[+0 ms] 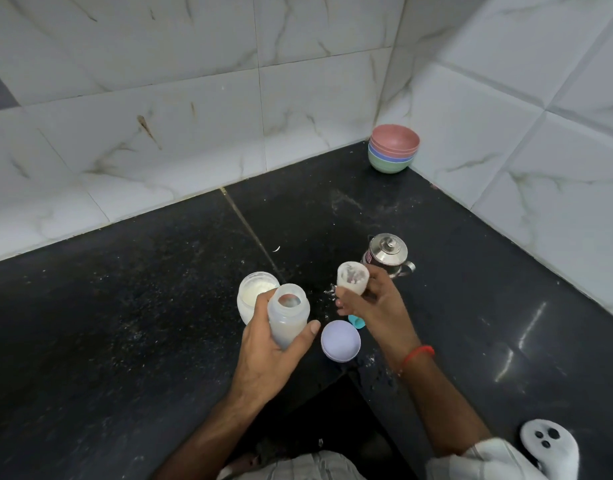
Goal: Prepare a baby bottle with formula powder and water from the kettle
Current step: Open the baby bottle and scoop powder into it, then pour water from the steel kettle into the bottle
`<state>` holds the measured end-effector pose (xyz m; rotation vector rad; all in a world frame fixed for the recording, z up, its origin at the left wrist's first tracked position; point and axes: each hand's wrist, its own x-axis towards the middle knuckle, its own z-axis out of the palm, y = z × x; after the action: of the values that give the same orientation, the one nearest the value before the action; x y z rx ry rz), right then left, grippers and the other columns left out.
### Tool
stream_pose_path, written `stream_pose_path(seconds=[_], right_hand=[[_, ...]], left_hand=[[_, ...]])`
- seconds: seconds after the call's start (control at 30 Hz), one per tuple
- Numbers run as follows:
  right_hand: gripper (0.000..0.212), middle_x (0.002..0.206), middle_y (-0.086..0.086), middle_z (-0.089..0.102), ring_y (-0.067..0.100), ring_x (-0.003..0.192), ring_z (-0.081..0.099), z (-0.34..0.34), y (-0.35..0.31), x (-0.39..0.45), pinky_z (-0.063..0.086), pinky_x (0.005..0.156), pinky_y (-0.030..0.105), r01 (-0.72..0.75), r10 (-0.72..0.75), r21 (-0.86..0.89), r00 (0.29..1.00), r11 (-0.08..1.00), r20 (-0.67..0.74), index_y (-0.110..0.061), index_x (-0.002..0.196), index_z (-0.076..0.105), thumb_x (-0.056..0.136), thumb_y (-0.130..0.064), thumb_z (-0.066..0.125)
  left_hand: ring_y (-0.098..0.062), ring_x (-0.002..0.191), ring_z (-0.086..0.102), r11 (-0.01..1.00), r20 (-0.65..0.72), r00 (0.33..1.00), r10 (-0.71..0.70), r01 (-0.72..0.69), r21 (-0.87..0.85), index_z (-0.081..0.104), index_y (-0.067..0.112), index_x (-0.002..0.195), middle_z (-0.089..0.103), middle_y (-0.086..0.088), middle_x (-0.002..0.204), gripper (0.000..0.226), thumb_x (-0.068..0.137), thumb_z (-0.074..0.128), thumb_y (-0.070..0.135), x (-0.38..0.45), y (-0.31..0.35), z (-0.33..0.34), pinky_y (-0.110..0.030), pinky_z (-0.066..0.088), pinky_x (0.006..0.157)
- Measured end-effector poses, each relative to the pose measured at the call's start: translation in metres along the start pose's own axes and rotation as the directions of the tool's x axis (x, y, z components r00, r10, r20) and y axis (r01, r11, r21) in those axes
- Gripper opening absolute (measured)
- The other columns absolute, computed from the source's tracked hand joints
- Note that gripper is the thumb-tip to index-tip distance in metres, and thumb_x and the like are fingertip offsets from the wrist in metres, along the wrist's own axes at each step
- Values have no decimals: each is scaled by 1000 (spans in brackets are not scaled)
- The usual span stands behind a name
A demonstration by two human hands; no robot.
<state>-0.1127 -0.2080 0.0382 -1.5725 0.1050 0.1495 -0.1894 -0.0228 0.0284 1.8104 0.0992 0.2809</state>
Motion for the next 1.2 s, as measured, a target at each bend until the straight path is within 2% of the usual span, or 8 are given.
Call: stream_pose_path(seconds=[0.23,0.37,0.5,0.6,0.67,0.8,1.0,1.2], right_hand=[[58,126,3,57,29,122,50,30,45,77,38,104,45,176,-143,-785,983,594,112,-26,130,55,82,-47,79],[59,133,3,58,31,127,42,40,65,93,30,102,47,139,-12,-936,990,324,143,-27,135,55,85,-54,71],[77,141,6,52,31,131,40,39,75,93,30,106,49,182,1,-954,982,237,187,-24,149,42,87,-58,69],[92,138,8,47,31,129,42,33,68,92,31,107,46,207,-42,-921,978,330,205,-21,158,31,85,-61,69],[74,122,9,55,30,116,52,23,59,85,41,102,46,297,-285,-842,941,450,180,-18,152,45,91,-58,62],[38,114,8,58,22,106,57,-20,32,73,49,87,33,313,-629,-695,735,647,-254,-18,131,61,98,-38,60],[46,139,25,46,44,130,42,-85,52,91,38,107,45,-220,-59,-417,825,882,-562,-8,131,59,99,-41,64],[22,91,2,64,26,91,66,-92,86,92,62,76,45,-193,114,-149,899,970,-422,-23,92,58,97,-43,66]], left_hand=[[3,105,66,1000,-50,999,-11,12,21,50,41,118,65,30,113,56,72,80,54,-9,3,-10,-7,50,79],[-1,104,67,999,-59,998,-25,27,33,51,41,118,67,26,112,55,72,79,55,-13,2,-14,-12,52,79],[-6,107,68,998,-72,997,-35,38,42,51,46,119,67,24,115,56,71,77,59,-14,1,-14,-16,55,82],[-6,106,68,998,-70,997,-32,36,53,50,52,117,67,24,113,54,72,77,58,-15,1,-11,-15,54,81],[-6,103,68,998,-61,998,-24,27,58,49,53,116,68,23,111,53,72,77,57,-14,2,-8,-14,53,79],[-7,103,68,999,-34,999,-23,25,41,50,45,119,68,22,110,56,72,77,58,-12,0,-1,-15,54,79],[-6,105,68,999,38,999,23,-24,21,46,39,124,67,22,112,59,75,75,56,-8,4,17,-11,53,80],[-8,110,67,998,71,996,45,-48,38,42,64,119,67,22,115,53,76,74,58,-1,3,31,-19,56,83]])
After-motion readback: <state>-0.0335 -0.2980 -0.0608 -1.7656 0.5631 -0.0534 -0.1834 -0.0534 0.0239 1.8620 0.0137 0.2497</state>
